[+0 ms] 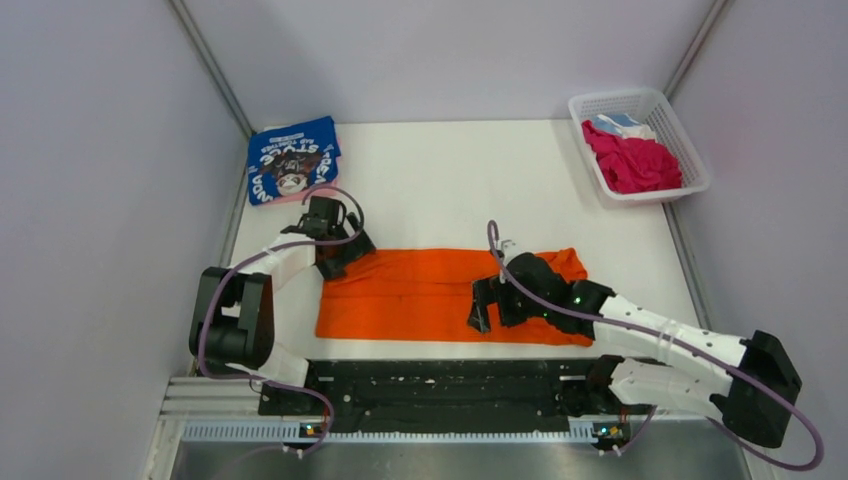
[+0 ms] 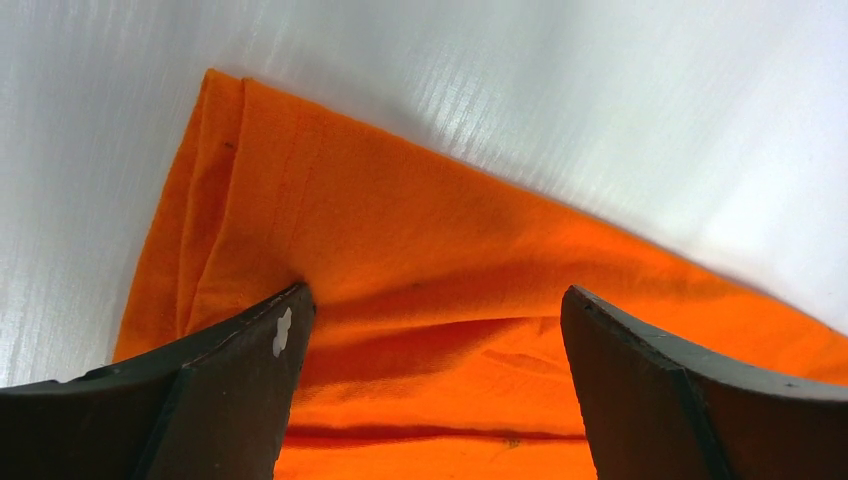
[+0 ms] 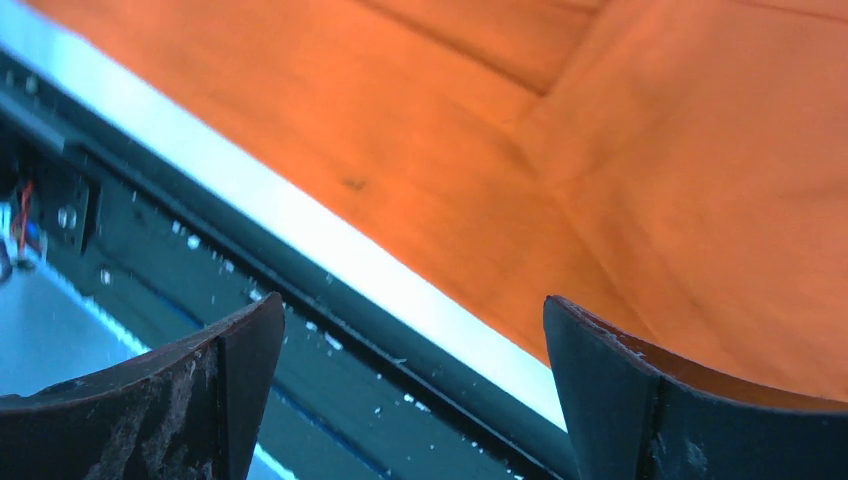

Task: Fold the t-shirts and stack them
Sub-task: Fold the other side of the tshirt into a rectangle, then rotate the tshirt 90 degrees, then grab the bottom of the folded rectangular tshirt with both arms, then fold the folded rectangular tshirt in 1/3 of the way

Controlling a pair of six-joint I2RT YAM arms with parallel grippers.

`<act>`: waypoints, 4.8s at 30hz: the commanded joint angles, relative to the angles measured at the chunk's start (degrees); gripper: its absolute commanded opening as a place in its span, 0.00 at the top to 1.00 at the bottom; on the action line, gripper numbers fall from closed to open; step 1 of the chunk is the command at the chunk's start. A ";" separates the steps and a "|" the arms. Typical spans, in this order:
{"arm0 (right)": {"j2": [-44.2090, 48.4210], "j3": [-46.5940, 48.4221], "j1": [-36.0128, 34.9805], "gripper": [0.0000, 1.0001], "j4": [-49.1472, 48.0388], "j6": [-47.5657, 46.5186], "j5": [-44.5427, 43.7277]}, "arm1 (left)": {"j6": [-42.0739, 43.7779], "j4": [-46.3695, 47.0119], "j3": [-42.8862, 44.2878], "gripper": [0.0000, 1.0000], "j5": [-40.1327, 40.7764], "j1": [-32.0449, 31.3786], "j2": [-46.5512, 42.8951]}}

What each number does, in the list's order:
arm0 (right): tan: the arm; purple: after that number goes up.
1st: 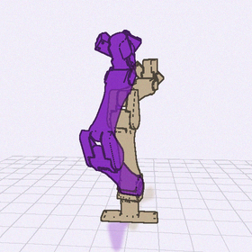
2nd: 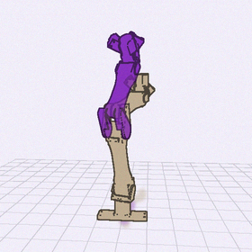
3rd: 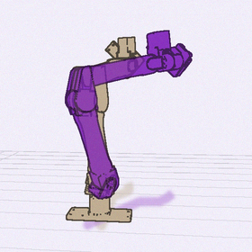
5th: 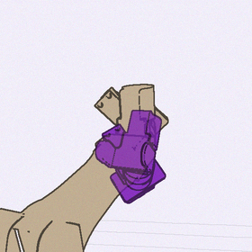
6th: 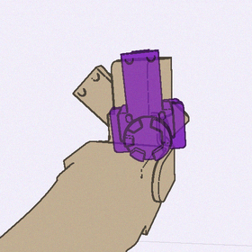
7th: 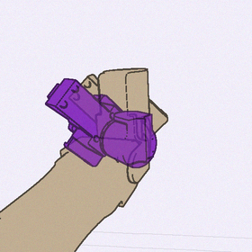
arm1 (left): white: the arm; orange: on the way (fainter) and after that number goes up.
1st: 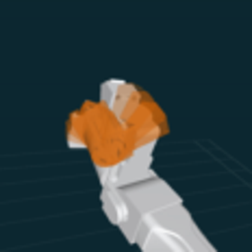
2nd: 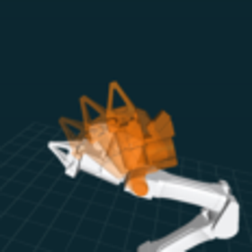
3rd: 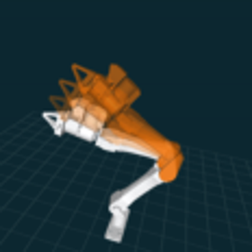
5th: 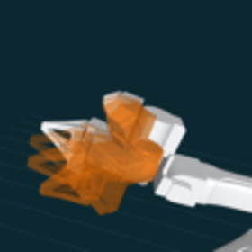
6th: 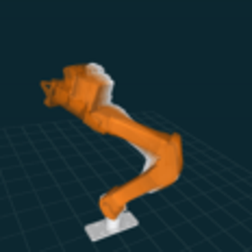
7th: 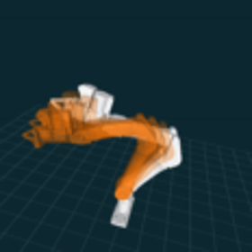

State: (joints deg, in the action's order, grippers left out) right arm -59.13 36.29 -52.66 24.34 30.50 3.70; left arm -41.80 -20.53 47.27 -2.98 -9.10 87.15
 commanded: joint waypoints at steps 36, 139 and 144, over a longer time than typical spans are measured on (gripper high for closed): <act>-82.51 78.59 30.10 0.01 -3.50 -4.95 13.03 | -31.57 3.95 -20.73 0.01 4.16 -36.10 -18.65; -5.26 -2.66 -2.88 0.95 -9.48 18.52 -3.09 | -13.87 -1.35 -16.55 1.00 -2.02 -36.53 -30.83; -9.58 2.22 4.68 0.96 -11.76 15.01 0.66 | -9.87 -2.82 -6.55 1.00 0.76 -30.02 -21.34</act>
State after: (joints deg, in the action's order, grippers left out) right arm -66.22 33.67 -52.56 15.27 49.39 2.04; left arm -56.25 -24.71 33.50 -5.23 -43.66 60.23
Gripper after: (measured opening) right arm 0.050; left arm 0.021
